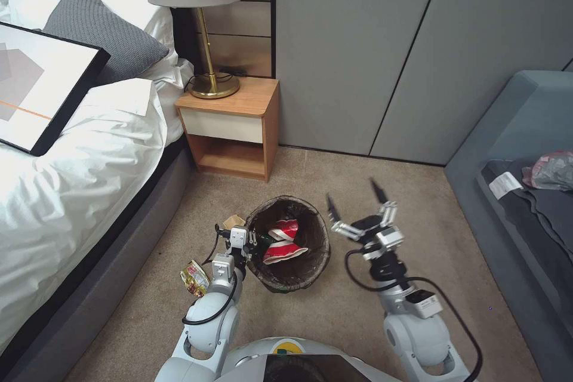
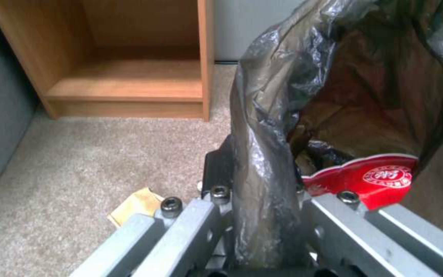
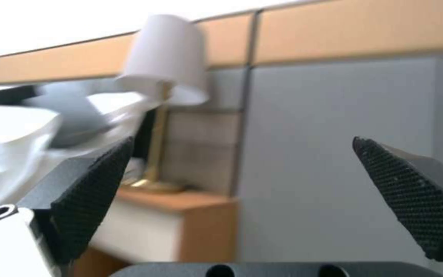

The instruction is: Pick up the trash bin, then pick up the garbage from the floor and place it into the trash bin.

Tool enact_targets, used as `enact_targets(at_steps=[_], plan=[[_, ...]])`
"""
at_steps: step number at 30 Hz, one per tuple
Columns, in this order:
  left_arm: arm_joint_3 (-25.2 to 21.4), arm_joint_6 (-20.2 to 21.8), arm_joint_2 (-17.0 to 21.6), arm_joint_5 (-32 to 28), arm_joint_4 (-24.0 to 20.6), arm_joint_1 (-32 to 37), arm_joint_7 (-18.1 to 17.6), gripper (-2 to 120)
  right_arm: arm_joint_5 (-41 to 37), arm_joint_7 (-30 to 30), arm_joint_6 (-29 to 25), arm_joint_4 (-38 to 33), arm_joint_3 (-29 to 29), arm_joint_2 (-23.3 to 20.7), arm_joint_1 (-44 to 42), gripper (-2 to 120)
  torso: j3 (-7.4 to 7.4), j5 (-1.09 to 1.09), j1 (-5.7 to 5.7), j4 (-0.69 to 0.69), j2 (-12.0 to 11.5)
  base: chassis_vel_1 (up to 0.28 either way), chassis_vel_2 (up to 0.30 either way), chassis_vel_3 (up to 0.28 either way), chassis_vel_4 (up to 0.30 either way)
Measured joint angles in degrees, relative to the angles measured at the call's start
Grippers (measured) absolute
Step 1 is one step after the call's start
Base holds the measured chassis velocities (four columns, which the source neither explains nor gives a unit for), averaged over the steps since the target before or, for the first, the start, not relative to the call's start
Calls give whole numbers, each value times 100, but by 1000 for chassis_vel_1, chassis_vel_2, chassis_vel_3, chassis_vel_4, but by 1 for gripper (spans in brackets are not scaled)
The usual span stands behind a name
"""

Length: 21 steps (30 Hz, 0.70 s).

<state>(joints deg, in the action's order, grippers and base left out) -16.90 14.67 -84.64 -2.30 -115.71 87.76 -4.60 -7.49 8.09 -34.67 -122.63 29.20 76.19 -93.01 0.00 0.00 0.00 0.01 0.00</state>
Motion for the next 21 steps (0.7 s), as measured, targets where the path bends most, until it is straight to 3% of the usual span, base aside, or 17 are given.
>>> enact_targets(at_steps=[4, 9, 21], plan=[[0, 0, 0, 0, 0, 0, 0, 0, 56, -461, -125, -30, 362, 55, -4, 100, 0, 0, 0, -1, 0, 0, 0, 0, 0], [0, 0, 0, 0, 0, 0, 0, 0, 223, -876, -313, 562, 1066, 285, -45, 100, 0, 1, 0, -2, 0, 0, 0, 0, 0], [0, 0, 0, 0, 0, 0, 0, 0, 97, -1012, -542, 1347, 1238, 502, -203, 100, 0, 0, 0, -1, 0, 0, 0, 0, 0]])
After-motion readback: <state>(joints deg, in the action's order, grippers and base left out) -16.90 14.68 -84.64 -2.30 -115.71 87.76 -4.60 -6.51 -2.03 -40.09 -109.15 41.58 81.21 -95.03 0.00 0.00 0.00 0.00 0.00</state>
